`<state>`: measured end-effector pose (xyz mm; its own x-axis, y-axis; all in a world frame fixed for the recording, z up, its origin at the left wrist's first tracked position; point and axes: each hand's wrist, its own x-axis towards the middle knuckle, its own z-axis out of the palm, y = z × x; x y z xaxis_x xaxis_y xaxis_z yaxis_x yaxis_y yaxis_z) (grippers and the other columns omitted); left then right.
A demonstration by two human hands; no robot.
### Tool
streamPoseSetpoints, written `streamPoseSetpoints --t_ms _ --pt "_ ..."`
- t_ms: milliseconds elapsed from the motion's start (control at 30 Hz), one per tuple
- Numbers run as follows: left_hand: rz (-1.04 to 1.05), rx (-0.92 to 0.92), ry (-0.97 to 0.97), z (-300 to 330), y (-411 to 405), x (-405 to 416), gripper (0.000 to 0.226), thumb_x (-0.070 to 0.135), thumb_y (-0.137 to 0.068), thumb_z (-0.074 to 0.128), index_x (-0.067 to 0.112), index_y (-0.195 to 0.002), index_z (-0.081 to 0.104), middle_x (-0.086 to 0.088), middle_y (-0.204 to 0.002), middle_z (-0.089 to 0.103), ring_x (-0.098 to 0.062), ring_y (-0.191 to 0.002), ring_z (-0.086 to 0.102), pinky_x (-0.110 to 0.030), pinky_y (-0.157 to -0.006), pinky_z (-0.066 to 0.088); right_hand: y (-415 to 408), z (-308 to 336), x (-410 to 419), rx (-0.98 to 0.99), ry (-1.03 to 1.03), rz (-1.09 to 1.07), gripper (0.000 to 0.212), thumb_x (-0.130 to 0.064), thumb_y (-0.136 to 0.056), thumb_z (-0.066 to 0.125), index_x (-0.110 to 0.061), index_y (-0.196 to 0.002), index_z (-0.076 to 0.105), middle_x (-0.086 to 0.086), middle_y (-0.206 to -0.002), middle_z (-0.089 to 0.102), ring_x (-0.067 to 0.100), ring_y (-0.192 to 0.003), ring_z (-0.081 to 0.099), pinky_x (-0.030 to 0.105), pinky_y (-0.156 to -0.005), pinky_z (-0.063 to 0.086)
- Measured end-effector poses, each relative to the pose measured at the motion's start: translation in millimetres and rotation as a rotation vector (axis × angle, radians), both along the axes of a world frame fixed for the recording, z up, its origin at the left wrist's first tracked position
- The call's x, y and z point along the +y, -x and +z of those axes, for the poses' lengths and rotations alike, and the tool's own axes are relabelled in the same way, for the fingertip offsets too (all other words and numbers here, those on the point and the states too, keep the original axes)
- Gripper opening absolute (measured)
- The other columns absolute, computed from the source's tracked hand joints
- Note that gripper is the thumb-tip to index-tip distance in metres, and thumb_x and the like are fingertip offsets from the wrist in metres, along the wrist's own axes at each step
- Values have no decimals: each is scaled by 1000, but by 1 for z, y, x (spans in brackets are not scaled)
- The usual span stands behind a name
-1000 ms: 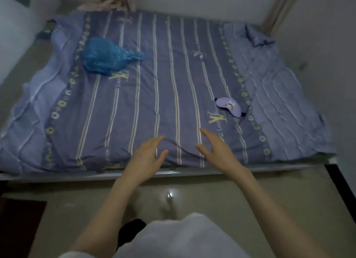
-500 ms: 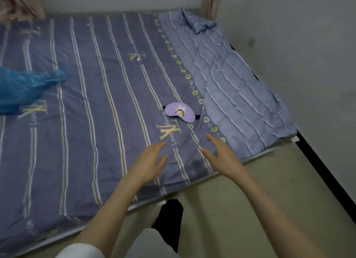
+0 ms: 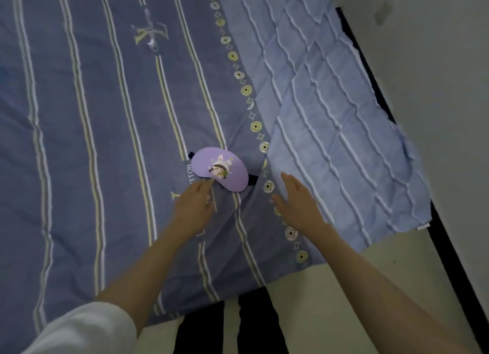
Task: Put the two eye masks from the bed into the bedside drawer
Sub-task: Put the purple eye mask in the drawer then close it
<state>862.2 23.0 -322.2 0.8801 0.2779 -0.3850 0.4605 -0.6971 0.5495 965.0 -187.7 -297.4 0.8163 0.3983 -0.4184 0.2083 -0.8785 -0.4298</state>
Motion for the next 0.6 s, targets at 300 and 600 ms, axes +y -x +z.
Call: streamPoseSetpoints --t_ms 300,600 --pt "64 21 -227 -102 -61 -10 66 -3 -84 42 17 -143 22 -14 -155 16 -34 -143 12 -50 -113 19 -71 -141 10 -97 238 318 73 -48 -89 42 -25 -147 2 12 -159 2 34 -145 1 58 -114 9" --pt "249 -119 -259 -97 -80 -7 55 -8 -83 42 19 -130 49 -17 -133 55 -39 -116 54 -49 -93 44 -87 -154 9 34 216 345 69 -43 -91 40 -28 -147 3 9 -159 -1 32 -146 -3 56 -114 6"
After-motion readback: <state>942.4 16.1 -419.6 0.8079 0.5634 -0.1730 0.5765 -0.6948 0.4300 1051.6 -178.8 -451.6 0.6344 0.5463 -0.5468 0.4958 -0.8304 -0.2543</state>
